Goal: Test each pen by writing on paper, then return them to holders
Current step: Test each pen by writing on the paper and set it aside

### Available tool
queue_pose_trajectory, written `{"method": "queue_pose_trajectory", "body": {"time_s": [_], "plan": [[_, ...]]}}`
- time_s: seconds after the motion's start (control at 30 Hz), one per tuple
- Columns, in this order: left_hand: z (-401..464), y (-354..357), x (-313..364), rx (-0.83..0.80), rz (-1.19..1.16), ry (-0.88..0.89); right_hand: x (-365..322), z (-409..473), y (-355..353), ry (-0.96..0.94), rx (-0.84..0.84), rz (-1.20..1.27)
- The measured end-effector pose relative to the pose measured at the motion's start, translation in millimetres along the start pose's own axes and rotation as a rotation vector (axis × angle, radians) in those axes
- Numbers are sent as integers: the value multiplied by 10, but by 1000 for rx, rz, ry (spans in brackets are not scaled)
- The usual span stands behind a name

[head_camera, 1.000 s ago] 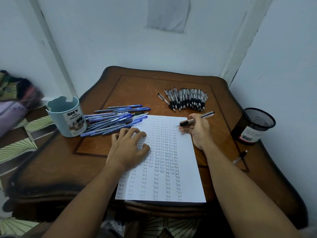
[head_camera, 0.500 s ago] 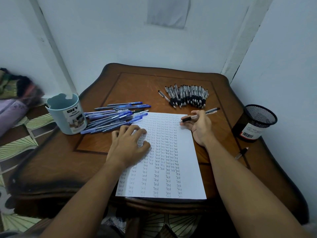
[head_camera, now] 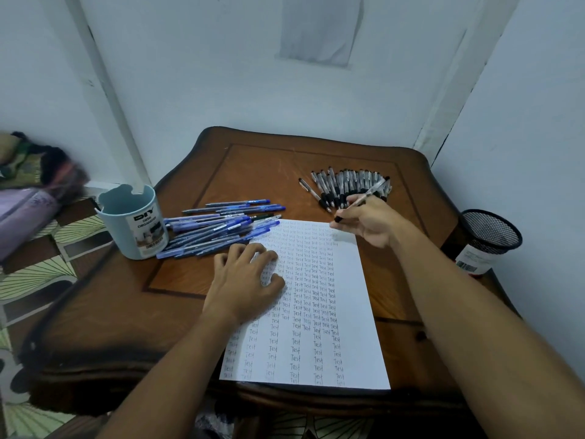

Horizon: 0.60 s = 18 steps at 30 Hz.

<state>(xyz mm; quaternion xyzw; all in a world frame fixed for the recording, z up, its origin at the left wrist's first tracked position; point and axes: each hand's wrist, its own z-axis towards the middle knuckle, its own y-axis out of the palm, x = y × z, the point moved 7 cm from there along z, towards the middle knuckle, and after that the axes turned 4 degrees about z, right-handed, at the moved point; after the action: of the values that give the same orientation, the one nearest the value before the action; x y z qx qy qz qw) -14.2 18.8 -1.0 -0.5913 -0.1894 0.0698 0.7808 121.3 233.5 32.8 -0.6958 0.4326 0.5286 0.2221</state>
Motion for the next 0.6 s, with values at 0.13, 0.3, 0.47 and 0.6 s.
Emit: {"method": "queue_pose_trajectory", "body": {"time_s": [0.13,0.3,0.47,0.6], "plan": [[-10,-3,-2,7,-13,-2,-185,156,55,52,42,-243],[-1,-8,6,7,-21,-2,-278,392,43,59,158,-513],[-7,-5,2,10,-29,-1,-319,594,41,63,230,-731],[-13,-9,-12,20,-44,-10,-381,702,34,-44,324,-919]]}}
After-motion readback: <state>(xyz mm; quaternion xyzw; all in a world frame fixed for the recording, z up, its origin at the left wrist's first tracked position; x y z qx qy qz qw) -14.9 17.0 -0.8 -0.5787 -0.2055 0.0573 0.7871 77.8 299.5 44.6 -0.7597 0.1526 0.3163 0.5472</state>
